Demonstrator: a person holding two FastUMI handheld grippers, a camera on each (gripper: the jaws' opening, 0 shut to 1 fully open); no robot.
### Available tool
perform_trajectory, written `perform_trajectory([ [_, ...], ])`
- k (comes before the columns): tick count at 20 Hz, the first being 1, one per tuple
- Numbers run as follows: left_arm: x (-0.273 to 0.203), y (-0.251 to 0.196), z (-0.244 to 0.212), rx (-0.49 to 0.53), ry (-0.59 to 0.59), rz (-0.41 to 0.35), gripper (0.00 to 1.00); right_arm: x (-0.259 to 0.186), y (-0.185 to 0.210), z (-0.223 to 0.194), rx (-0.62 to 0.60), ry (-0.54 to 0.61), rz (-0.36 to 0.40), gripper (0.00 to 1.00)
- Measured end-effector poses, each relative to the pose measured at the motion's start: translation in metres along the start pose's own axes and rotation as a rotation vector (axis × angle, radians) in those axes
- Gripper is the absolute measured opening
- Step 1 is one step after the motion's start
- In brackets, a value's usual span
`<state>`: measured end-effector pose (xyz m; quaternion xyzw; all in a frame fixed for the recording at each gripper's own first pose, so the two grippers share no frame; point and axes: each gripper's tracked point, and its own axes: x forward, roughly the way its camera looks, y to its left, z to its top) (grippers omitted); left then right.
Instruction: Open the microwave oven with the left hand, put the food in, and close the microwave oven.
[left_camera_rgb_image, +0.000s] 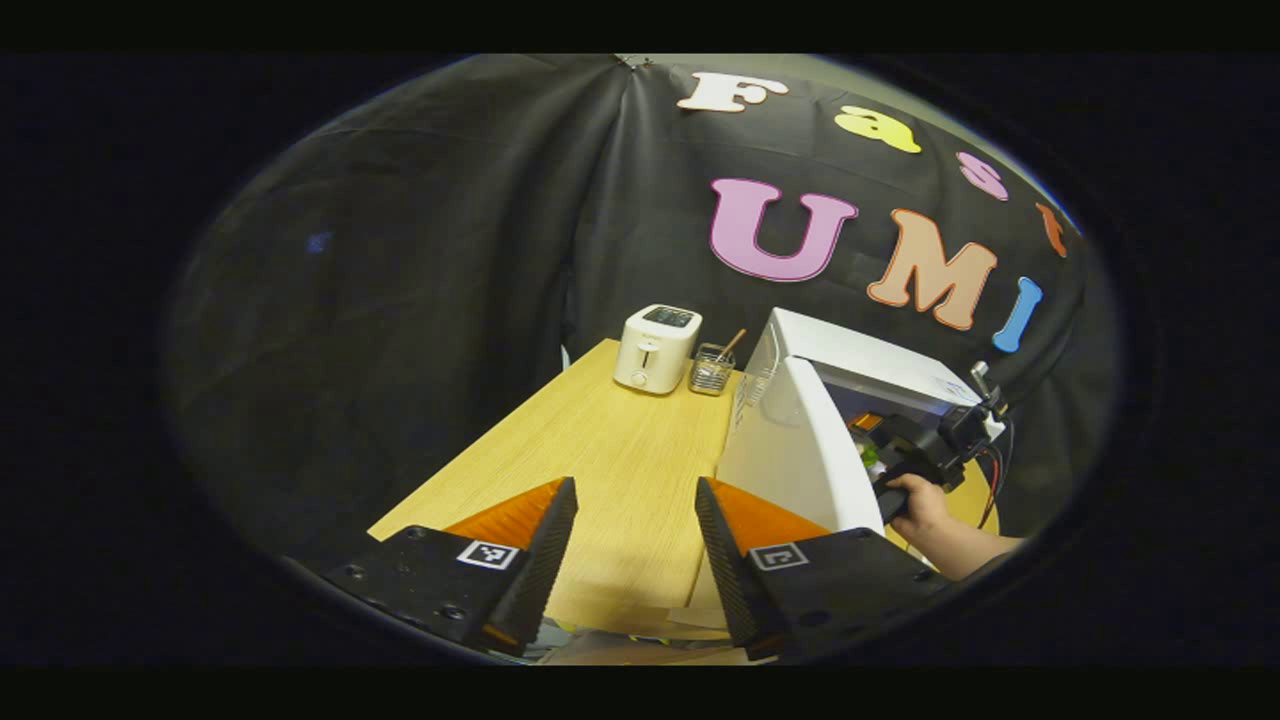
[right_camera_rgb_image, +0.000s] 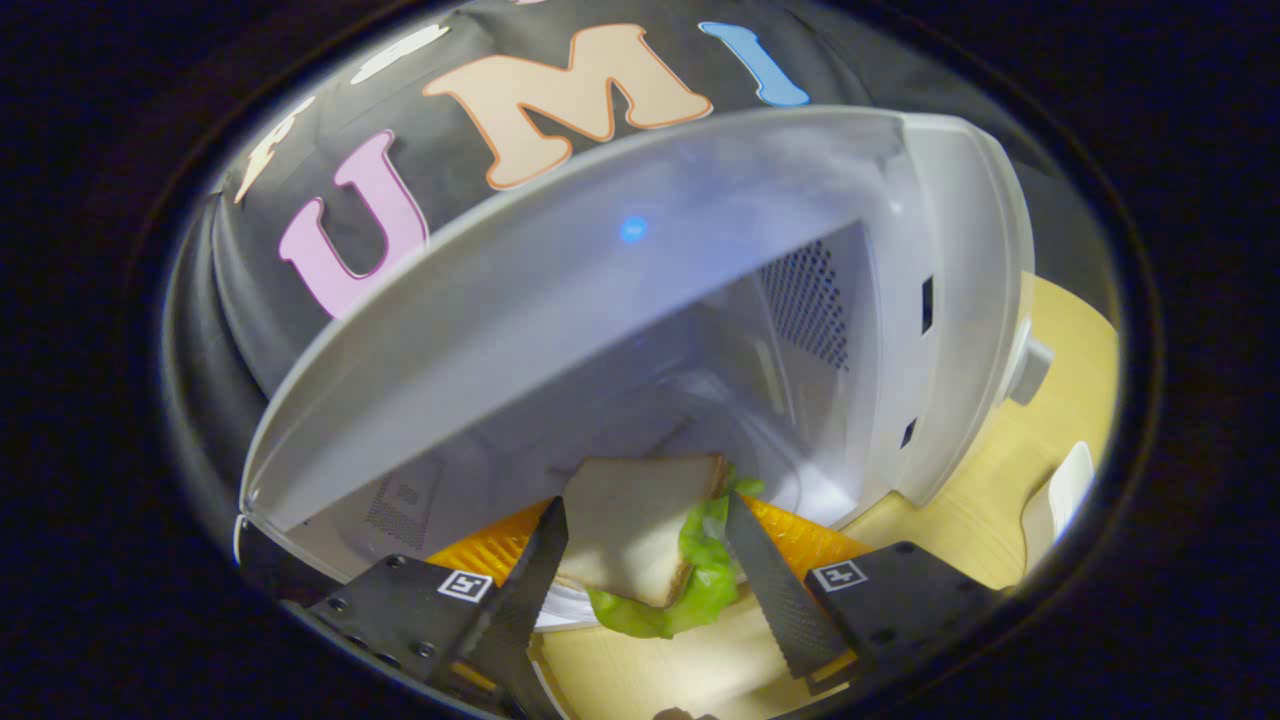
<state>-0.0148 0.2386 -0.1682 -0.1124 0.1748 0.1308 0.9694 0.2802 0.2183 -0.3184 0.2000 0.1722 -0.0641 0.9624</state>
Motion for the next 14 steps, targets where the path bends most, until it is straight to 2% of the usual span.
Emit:
perform_trajectory([
  [1, 0.001, 0.0, -0.003, 0.001, 0.011, -0.001, 0.65, -0.006, -0.001, 0.009, -0.016, -0.023, 0.0, 0.99],
  [4, 0.004, 0.004, -0.005, 0.01, 0.03, 0.021, 0.0, -0.025, 0.003, 0.028, -0.069, -0.074, 0.019, 0.99],
  [8, 0.004, -0.002, -0.006, 0.008, 0.039, 0.005, 0.0, -0.055, 0.007, 0.043, -0.155, -0.115, 0.044, 0.99],
  [9, 0.006, -0.003, -0.007, 0.012, 0.039, 0.0, 0.0, -0.064, 0.009, 0.045, -0.169, -0.121, 0.054, 0.95],
  [10, 0.005, -0.004, -0.008, 0.016, 0.04, -0.005, 0.0, -0.074, 0.012, 0.048, -0.178, -0.125, 0.066, 0.99],
  [14, 0.003, -0.01, -0.013, 0.022, 0.058, -0.03, 0.01, -0.113, 0.016, 0.057, -0.201, -0.137, 0.094, 0.99],
])
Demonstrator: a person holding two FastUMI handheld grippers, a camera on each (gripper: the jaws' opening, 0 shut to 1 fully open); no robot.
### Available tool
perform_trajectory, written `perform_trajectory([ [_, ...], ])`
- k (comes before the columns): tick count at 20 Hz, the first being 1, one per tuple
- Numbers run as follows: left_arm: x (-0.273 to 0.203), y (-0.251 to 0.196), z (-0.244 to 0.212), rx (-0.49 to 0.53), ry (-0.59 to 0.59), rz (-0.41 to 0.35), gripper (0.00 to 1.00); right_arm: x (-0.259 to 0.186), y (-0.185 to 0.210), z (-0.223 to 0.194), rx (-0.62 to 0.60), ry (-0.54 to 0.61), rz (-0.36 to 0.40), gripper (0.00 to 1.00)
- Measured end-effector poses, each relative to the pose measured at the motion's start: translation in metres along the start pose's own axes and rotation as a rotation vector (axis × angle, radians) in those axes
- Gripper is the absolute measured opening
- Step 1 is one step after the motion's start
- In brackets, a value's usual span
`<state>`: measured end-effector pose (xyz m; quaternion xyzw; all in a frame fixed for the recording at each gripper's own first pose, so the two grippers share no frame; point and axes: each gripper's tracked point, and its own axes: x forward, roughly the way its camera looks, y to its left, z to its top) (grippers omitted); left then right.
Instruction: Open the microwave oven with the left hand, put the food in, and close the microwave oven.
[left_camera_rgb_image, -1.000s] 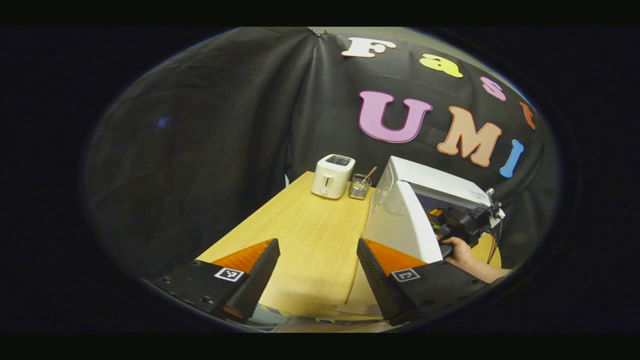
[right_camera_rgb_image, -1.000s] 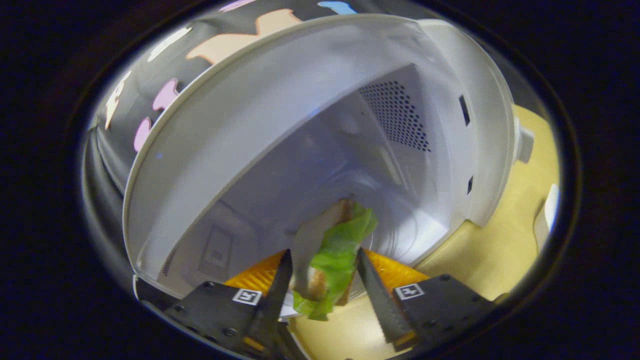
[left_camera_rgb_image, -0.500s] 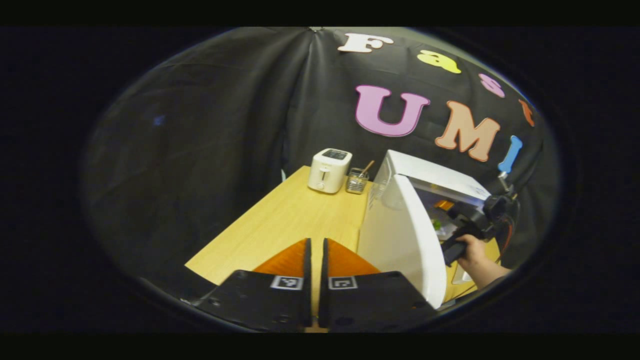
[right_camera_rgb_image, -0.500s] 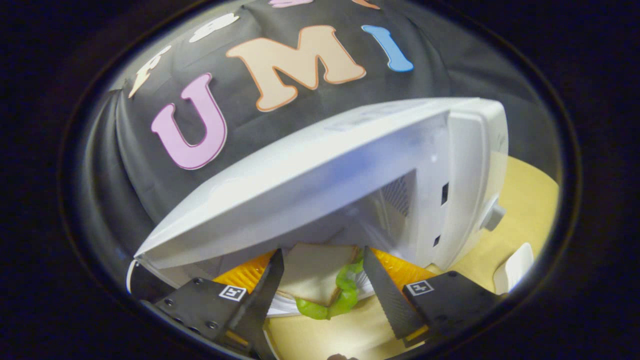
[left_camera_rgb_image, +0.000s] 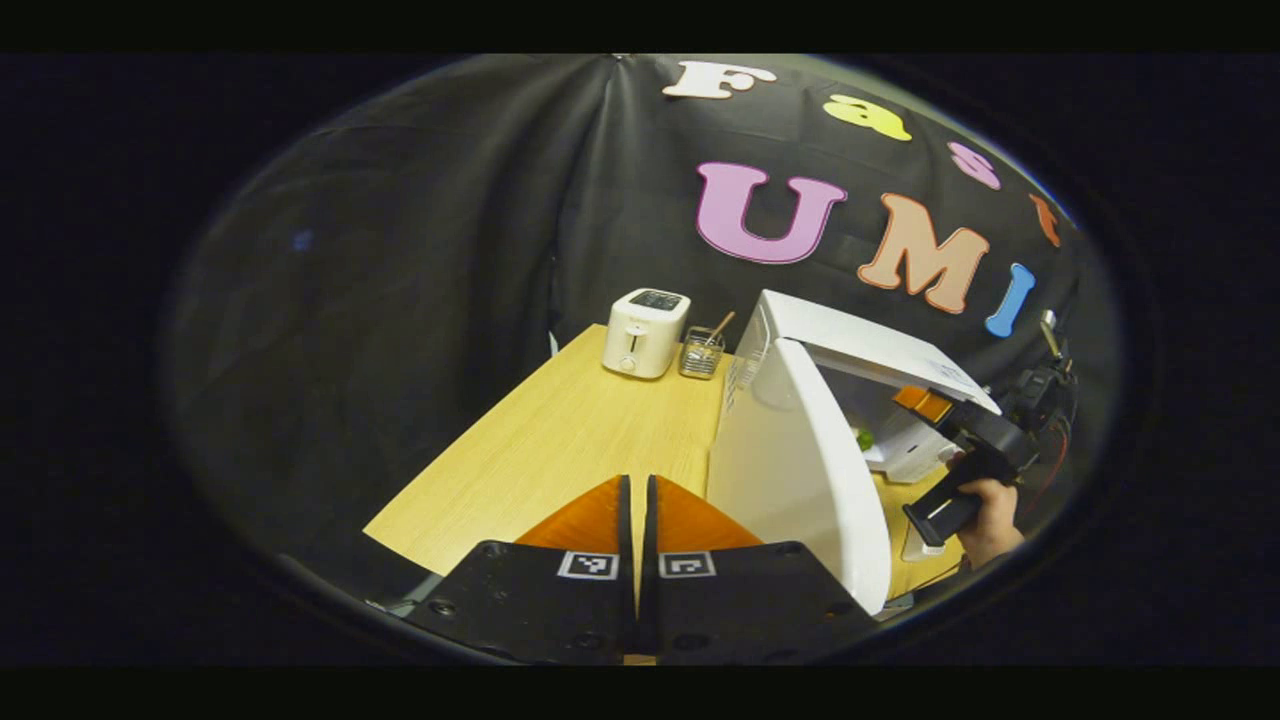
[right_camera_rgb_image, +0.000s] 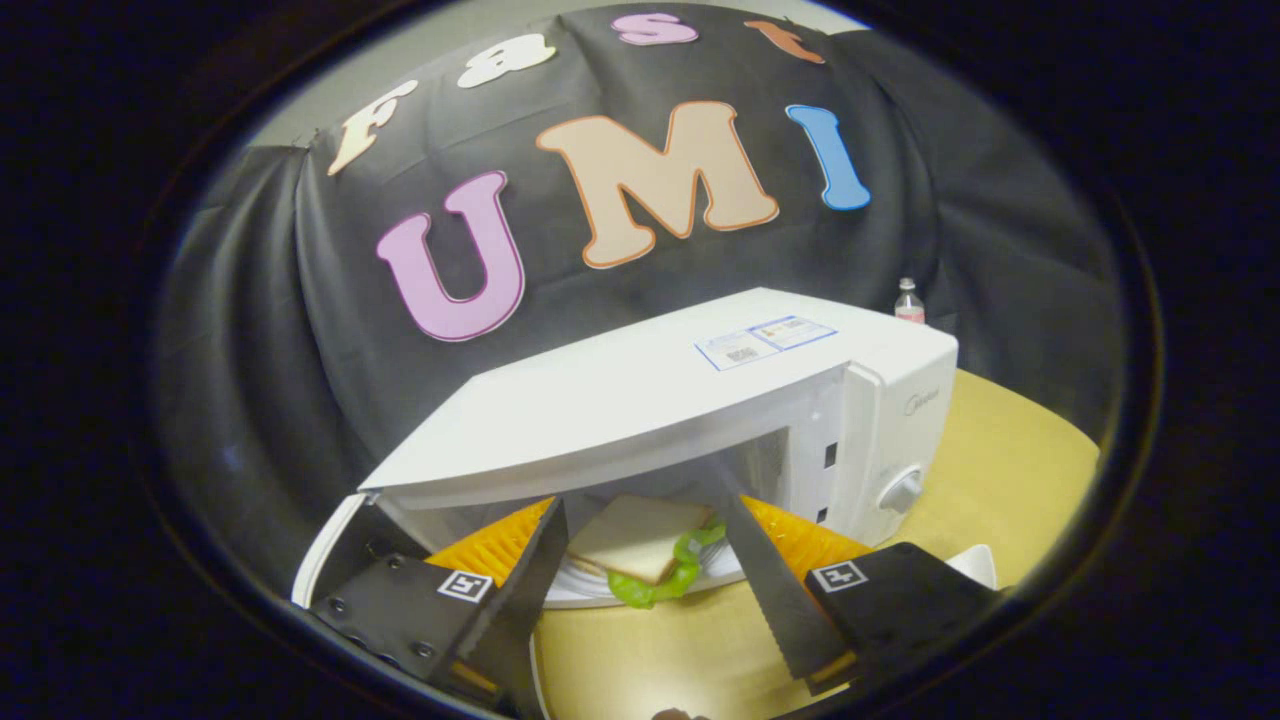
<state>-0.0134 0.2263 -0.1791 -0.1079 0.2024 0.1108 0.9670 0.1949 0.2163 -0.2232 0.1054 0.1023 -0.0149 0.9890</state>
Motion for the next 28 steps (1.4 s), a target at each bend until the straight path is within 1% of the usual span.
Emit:
perform_trajectory([
  [1, 0.0, -0.002, -0.002, 0.001, 0.003, -0.008, 0.01, -0.011, -0.002, 0.006, -0.015, -0.016, -0.006, 0.9],
  [4, -0.002, -0.008, -0.007, 0.01, 0.017, -0.032, 0.0, -0.044, -0.009, 0.02, -0.057, -0.069, -0.03, 0.9],
  [8, -0.009, -0.014, -0.013, 0.055, 0.02, -0.053, 0.01, -0.083, -0.025, 0.026, -0.064, -0.077, -0.048, 0.9],
  [12, -0.013, -0.024, -0.021, 0.129, 0.036, -0.081, 0.01, -0.121, -0.058, 0.021, -0.061, -0.083, -0.135, 0.9],
  [16, -0.019, -0.04, -0.019, 0.21, 0.017, -0.14, 0.0, -0.156, -0.085, 0.013, -0.037, -0.086, -0.204, 0.91],
  [18, -0.019, -0.041, -0.025, 0.236, 0.021, -0.168, 0.0, -0.172, -0.098, 0.014, -0.045, -0.099, -0.242, 0.9],
  [19, -0.018, -0.044, -0.026, 0.243, 0.023, -0.182, 0.02, -0.18, -0.104, 0.015, -0.048, -0.106, -0.259, 0.99],
  [22, -0.018, -0.052, -0.032, 0.259, 0.044, -0.223, 0.01, -0.201, -0.116, 0.019, -0.055, -0.122, -0.296, 0.99],
  [23, -0.017, -0.055, -0.034, 0.263, 0.053, -0.235, 0.02, -0.206, -0.119, 0.02, -0.056, -0.129, -0.304, 0.99],
  [24, -0.016, -0.059, -0.036, 0.268, 0.062, -0.245, 0.0, -0.211, -0.121, 0.021, -0.057, -0.135, -0.305, 0.99],
  [25, -0.017, -0.063, -0.038, 0.278, 0.071, -0.25, 0.0, -0.214, -0.121, 0.023, -0.057, -0.149, -0.294, 0.91],
  [27, -0.019, -0.071, -0.044, 0.301, 0.089, -0.257, 0.0, -0.216, -0.127, 0.027, -0.061, -0.163, -0.281, 0.92],
  [28, -0.021, -0.073, -0.043, 0.32, 0.085, -0.247, 0.01, -0.216, -0.133, 0.027, -0.062, -0.154, -0.278, 0.91],
])
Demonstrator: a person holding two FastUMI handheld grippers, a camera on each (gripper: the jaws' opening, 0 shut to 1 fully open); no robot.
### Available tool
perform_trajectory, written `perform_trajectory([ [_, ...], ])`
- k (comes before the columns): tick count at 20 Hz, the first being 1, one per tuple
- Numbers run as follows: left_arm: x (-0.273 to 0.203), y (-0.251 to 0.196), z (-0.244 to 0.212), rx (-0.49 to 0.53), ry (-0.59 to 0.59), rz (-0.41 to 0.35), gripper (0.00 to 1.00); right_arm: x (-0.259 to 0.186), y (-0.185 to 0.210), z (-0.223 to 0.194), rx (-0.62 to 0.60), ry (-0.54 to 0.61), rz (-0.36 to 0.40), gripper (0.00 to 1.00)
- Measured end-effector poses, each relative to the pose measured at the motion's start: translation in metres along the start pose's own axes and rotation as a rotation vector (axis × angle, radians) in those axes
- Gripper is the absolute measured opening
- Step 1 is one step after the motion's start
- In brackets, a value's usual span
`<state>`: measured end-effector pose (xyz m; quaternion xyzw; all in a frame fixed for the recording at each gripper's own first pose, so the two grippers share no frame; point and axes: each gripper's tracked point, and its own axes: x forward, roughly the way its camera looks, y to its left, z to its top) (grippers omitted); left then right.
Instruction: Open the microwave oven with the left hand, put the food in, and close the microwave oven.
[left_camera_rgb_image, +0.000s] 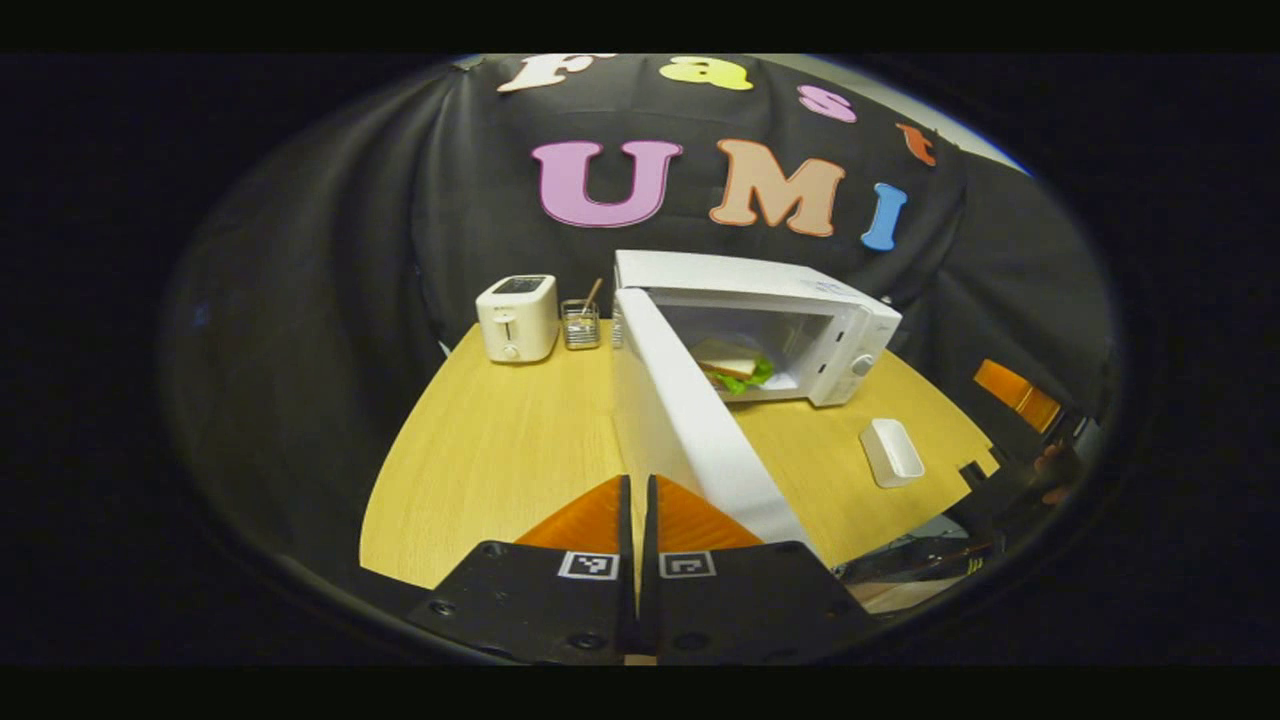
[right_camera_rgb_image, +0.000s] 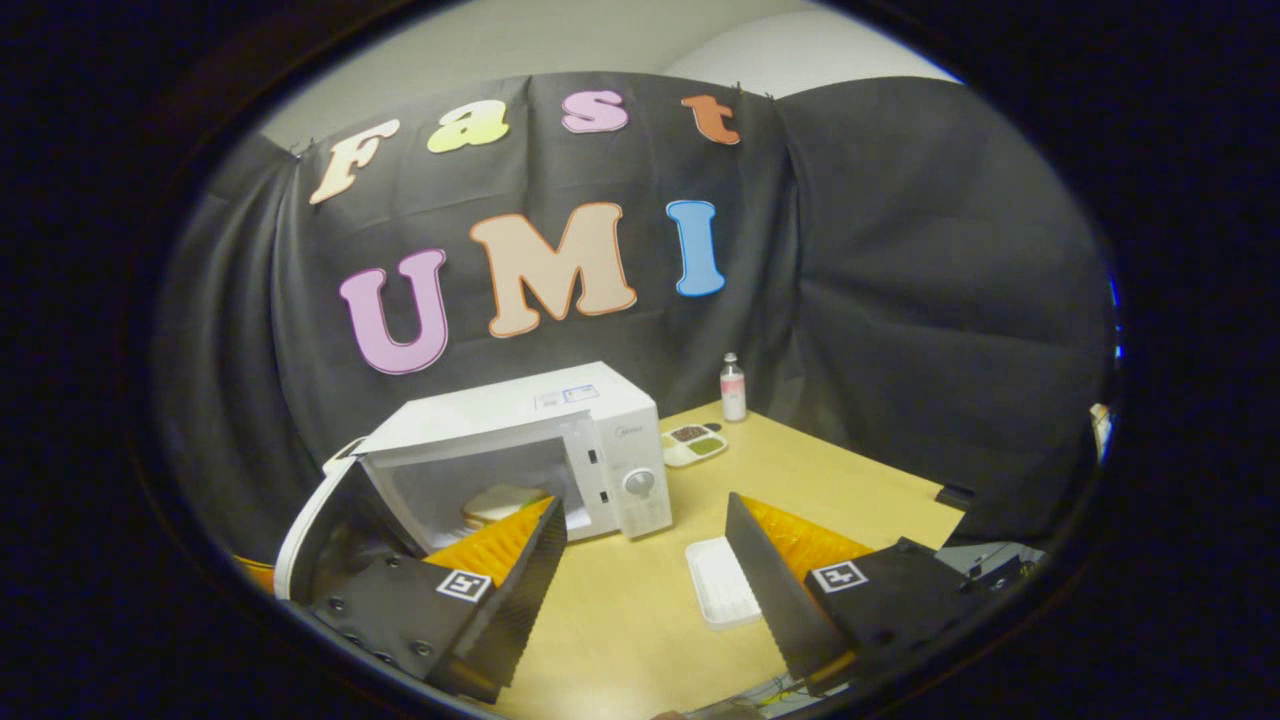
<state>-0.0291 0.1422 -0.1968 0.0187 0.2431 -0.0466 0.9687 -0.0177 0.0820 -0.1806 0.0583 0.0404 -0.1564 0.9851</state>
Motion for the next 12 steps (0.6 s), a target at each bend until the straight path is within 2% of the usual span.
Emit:
perform_trajectory([
  [4, -0.001, -0.024, -0.003, 0.023, 0.022, 0.032, 0.01, 0.013, -0.027, 0.003, -0.014, 0.033, 0.029, 0.92],
  [12, 0.018, -0.11, 0.004, -0.056, 0.007, 0.061, 0.0, 0.047, -0.079, 0.008, -0.056, 0.094, 0.142, 0.92],
])
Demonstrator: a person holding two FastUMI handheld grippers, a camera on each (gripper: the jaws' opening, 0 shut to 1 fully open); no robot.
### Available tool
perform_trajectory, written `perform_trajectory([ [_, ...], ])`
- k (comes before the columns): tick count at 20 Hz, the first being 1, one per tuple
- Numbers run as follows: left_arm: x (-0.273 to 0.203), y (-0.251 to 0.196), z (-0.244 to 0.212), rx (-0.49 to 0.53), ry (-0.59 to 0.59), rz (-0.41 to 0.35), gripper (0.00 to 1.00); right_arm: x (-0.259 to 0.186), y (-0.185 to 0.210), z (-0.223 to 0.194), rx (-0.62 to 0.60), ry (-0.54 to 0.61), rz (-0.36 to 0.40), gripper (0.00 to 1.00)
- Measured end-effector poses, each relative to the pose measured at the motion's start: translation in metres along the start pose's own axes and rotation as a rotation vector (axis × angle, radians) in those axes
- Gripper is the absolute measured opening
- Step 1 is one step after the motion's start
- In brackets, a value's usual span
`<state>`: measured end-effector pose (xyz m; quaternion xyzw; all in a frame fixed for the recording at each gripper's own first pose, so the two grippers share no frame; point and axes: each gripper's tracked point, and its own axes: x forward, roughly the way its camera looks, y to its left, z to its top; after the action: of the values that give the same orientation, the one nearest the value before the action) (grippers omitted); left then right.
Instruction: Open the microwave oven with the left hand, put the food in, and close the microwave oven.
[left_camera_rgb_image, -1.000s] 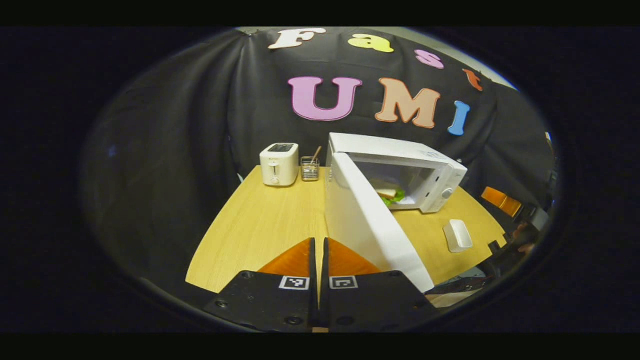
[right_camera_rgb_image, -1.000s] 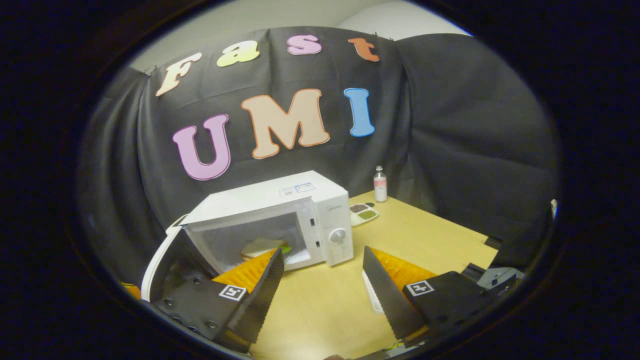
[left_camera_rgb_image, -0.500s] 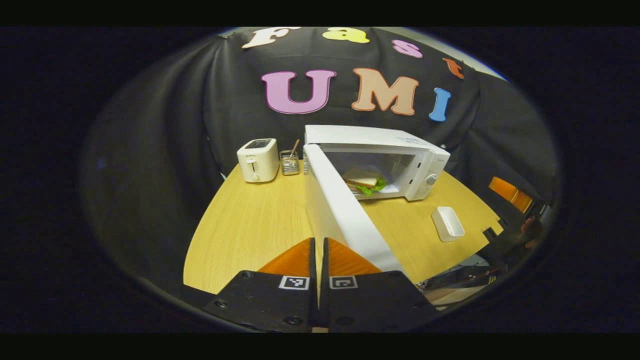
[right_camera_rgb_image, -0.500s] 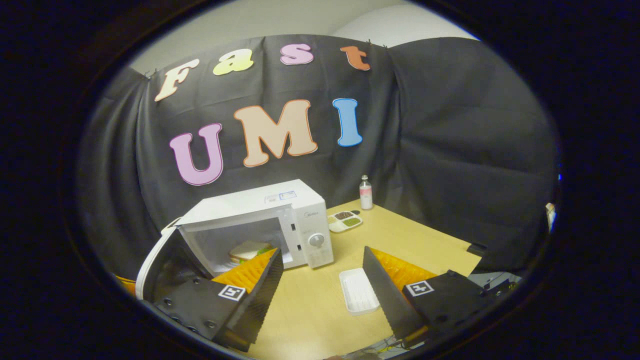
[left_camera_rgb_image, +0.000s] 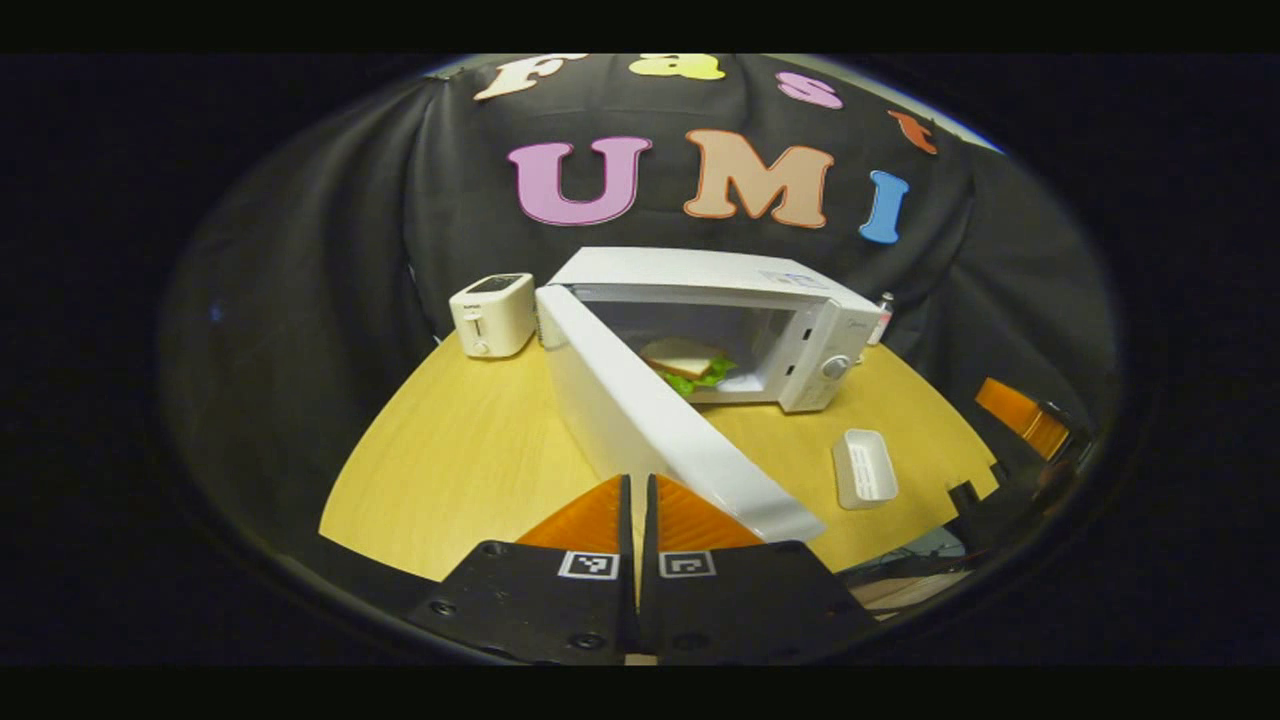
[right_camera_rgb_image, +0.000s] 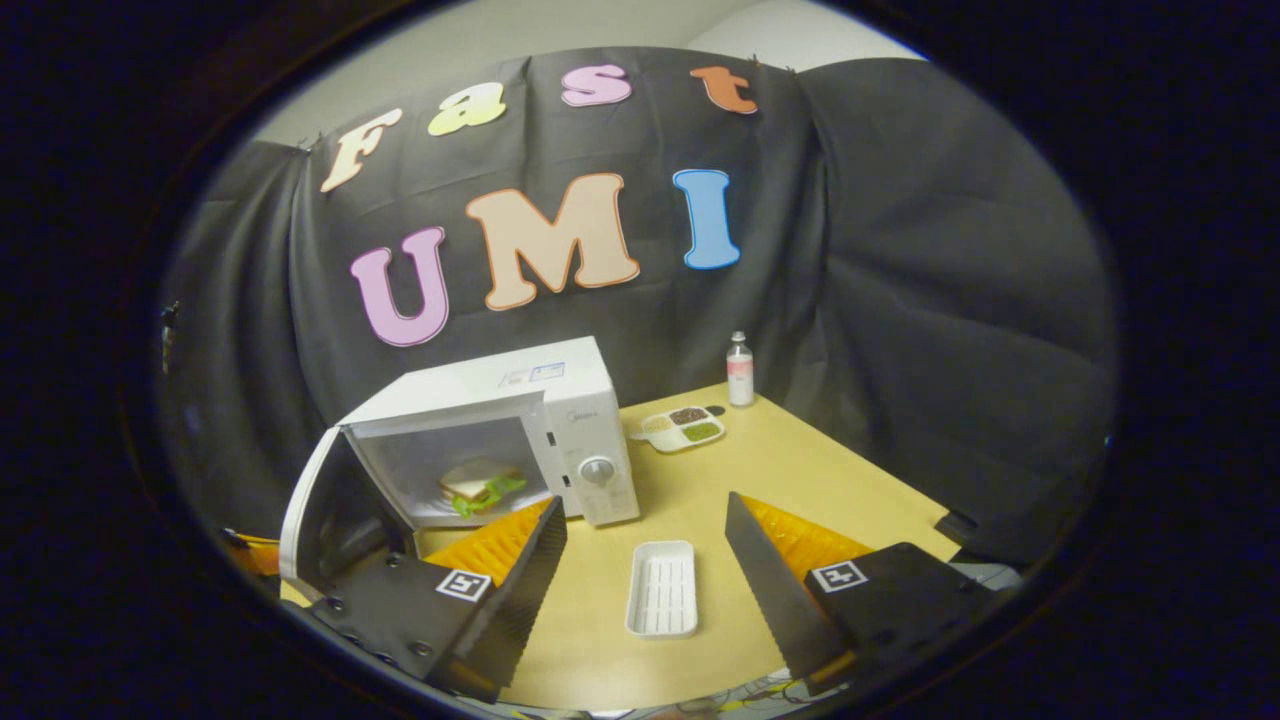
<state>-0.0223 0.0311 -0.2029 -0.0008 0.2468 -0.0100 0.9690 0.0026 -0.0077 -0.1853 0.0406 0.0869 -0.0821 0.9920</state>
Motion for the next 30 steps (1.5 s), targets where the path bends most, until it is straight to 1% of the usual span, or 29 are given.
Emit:
perform_trajectory([
  [5, 0.014, -0.041, 0.015, -0.034, -0.04, 0.02, 0.0, 0.021, -0.026, 0.016, -0.015, -0.016, 0.055, 0.92],
  [10, 0.031, -0.058, 0.029, -0.04, -0.074, 0.034, 0.0, 0.031, -0.046, 0.027, -0.003, -0.035, 0.079, 0.92],
  [12, 0.038, -0.062, 0.033, -0.033, -0.083, 0.036, 0.02, 0.033, -0.053, 0.031, 0.002, -0.043, 0.08, 0.91],
  [13, 0.041, -0.064, 0.035, -0.029, -0.088, 0.039, 0.01, 0.035, -0.056, 0.033, 0.004, -0.047, 0.082, 0.91],
  [15, 0.046, -0.069, 0.041, -0.033, -0.104, 0.041, 0.0, 0.036, -0.06, 0.037, 0.005, -0.058, 0.085, 0.91],
  [18, 0.055, -0.084, 0.047, -0.053, -0.113, 0.017, 0.01, 0.04, -0.065, 0.04, 0.007, -0.068, 0.079, 0.92],
  [19, 0.059, -0.089, 0.048, -0.054, -0.111, 0.007, 0.01, 0.041, -0.068, 0.041, 0.009, -0.069, 0.073, 0.92],
  [20, 0.063, -0.09, 0.048, -0.05, -0.108, 0.014, 0.02, 0.042, -0.07, 0.042, 0.012, -0.07, 0.067, 0.92],
  [21, 0.065, -0.093, 0.05, -0.044, -0.11, 0.004, 0.01, 0.043, -0.073, 0.043, 0.018, -0.073, 0.062, 0.91],
  [23, 0.072, -0.099, 0.05, -0.053, -0.107, -0.01, 0.02, 0.045, -0.074, 0.045, 0.028, -0.079, 0.063, 0.92],
  [24, 0.074, -0.101, 0.052, -0.053, -0.109, -0.016, 0.01, 0.046, -0.074, 0.045, 0.027, -0.076, 0.067, 0.92],
  [30, 0.091, -0.112, 0.063, -0.023, -0.126, -0.038, 0.0, 0.048, -0.058, 0.043, -0.027, -0.068, 0.122, 0.92],
])
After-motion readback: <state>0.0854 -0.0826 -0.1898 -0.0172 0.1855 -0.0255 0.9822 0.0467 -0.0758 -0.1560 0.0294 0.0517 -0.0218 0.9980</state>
